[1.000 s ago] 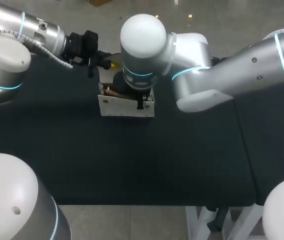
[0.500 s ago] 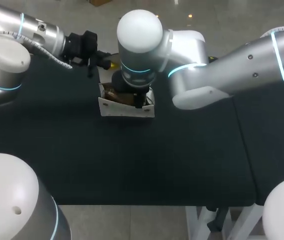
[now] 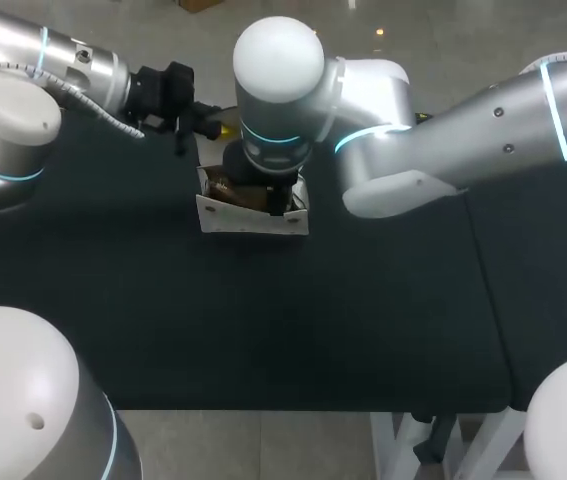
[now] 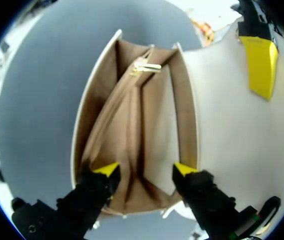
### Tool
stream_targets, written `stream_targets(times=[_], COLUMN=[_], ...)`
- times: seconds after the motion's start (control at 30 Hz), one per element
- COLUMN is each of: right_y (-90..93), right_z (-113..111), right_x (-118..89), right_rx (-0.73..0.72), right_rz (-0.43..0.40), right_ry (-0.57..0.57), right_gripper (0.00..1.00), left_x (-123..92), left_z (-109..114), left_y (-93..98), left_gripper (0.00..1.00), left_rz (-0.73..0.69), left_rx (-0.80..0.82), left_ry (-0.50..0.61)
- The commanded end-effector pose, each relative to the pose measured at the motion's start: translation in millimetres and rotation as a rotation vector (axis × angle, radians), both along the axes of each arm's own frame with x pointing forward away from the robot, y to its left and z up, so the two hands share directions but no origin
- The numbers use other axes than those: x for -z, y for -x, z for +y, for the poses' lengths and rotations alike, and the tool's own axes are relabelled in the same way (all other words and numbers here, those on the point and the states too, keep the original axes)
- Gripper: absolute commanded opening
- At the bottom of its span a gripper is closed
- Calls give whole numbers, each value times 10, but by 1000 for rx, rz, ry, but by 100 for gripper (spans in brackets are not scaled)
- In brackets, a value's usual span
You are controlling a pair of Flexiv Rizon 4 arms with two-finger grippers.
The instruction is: Pick up the bag, open it, inspect its contents, close it, and place it on the opposite side
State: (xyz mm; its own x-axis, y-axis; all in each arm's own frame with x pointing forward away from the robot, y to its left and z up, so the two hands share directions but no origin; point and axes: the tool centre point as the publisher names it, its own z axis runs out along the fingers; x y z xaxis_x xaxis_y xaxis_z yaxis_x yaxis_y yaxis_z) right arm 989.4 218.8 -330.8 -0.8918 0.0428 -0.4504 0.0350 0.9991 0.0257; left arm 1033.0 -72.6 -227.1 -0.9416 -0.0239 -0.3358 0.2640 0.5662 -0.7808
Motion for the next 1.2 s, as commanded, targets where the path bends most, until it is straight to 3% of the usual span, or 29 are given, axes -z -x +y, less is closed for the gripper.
stream_targets(times=[0.03, 0.83, 0.87, 0.93, 1.07, 1.1, 1.2], right_y=[-5, -21, -26, -37, -56, -63, -71], right_z=[3, 3, 2, -1, -8, -12, -11], right_x=[70, 14, -4, -37, -111, -135, -176], right_rx=[3, 9, 9, 11, 15, 19, 19], right_rz=[1, -21, -27, -41, -67, -76, -89], right_ry=[5, -2, -2, -2, -2, 0, 1], right_gripper=[100, 100, 87, 75, 65, 54, 39], left_x=[3, 21, 23, 20, 7, 2, -7], left_z=[21, 4, -3, -13, -22, -22, -21], left_y=[-11, -7, -1, 14, 41, 49, 65], left_gripper=[0, 0, 0, 0, 0, 0, 0], left_rz=[-1, 1, 1, 0, -3, -4, -7], left_rx=[0, 2, 4, 9, 14, 15, 16], left_ry=[4, 0, 0, -1, -2, -2, -2])
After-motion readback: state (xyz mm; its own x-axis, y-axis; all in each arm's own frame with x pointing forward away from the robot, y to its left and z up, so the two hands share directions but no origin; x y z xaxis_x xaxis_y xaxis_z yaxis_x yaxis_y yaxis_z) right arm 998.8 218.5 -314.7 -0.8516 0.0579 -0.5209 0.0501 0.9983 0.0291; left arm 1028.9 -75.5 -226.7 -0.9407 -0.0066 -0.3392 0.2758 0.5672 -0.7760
